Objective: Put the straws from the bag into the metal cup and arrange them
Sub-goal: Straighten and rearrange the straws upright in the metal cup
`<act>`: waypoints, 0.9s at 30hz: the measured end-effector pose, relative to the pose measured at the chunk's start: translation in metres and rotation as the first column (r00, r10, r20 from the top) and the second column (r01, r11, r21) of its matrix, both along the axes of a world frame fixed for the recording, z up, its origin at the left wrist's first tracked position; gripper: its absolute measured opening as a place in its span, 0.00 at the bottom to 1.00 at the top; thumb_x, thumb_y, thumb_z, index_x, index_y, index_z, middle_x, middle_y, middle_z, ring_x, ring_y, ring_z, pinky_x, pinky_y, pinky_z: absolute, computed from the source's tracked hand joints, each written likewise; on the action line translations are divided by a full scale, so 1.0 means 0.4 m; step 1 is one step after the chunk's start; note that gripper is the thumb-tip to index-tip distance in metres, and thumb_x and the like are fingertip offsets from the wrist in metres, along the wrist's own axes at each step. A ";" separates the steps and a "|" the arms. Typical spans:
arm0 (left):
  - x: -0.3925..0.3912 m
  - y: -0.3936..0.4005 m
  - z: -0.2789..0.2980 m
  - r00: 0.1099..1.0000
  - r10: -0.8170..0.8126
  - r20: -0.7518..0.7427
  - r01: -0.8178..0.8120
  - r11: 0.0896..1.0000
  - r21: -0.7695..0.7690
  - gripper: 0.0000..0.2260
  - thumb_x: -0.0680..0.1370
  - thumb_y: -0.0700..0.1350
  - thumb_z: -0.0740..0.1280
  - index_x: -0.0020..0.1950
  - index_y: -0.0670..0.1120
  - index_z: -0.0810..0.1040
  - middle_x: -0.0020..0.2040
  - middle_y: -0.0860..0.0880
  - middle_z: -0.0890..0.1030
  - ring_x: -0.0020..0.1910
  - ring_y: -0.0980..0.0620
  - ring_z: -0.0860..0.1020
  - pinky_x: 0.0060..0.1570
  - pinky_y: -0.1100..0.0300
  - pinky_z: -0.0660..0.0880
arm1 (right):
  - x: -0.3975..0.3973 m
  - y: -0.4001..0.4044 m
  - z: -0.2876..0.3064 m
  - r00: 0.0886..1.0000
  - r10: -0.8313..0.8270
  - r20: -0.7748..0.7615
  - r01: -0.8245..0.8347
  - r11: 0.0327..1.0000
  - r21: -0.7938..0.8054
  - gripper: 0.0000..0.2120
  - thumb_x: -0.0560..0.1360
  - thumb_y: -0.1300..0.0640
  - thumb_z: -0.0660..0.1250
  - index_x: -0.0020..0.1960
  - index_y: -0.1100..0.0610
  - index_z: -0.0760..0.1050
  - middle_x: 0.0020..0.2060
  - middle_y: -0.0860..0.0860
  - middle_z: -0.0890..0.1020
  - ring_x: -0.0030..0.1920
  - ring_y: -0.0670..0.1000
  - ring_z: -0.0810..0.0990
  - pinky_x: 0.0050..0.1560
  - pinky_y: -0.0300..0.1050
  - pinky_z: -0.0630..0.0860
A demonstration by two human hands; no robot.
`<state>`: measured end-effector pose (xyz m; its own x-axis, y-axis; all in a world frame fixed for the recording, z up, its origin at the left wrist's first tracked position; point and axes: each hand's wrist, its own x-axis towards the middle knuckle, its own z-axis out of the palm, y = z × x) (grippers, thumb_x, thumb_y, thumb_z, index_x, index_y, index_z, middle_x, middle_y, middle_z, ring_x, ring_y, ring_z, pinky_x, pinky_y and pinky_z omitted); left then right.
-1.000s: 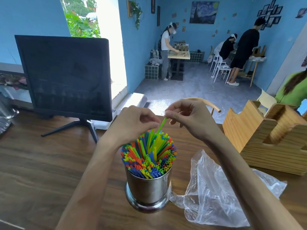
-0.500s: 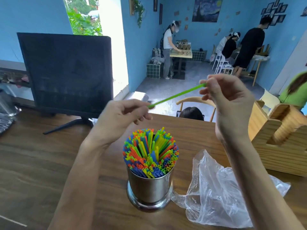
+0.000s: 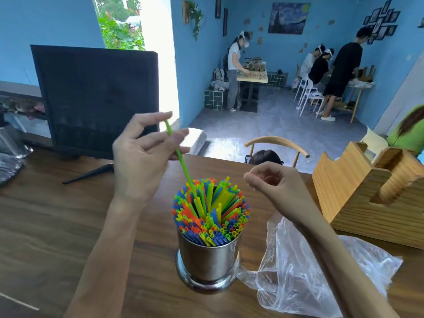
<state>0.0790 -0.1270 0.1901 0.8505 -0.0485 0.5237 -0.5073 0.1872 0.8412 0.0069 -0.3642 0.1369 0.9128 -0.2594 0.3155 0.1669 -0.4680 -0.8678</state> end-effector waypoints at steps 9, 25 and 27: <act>0.009 -0.008 -0.093 0.993 -0.114 0.043 0.064 0.786 0.615 0.03 0.70 0.51 0.79 0.41 0.58 0.87 0.43 0.59 0.86 0.49 0.56 0.81 0.51 0.59 0.77 | 0.009 -0.005 -0.009 0.966 0.108 -0.234 -0.128 0.989 -0.073 0.12 0.75 0.45 0.74 0.40 0.52 0.87 0.35 0.52 0.86 0.37 0.50 0.82 0.38 0.44 0.76; 0.007 -0.053 -0.044 0.960 -0.280 0.000 0.219 0.749 0.626 0.06 0.80 0.48 0.69 0.50 0.56 0.86 0.45 0.58 0.86 0.47 0.59 0.83 0.52 0.59 0.78 | -0.018 0.075 0.242 0.765 -0.081 0.639 0.175 0.981 -0.085 0.02 0.83 0.56 0.67 0.51 0.53 0.77 0.40 0.45 0.81 0.37 0.46 0.81 0.38 0.43 0.76; 0.008 -0.032 -0.031 0.946 -0.321 -0.035 0.290 0.797 0.530 0.07 0.80 0.48 0.66 0.49 0.52 0.85 0.42 0.56 0.86 0.43 0.59 0.82 0.47 0.62 0.78 | -0.020 0.062 0.240 0.726 -0.133 0.675 0.153 0.988 0.030 0.03 0.83 0.58 0.66 0.51 0.52 0.76 0.38 0.46 0.80 0.35 0.43 0.80 0.38 0.38 0.74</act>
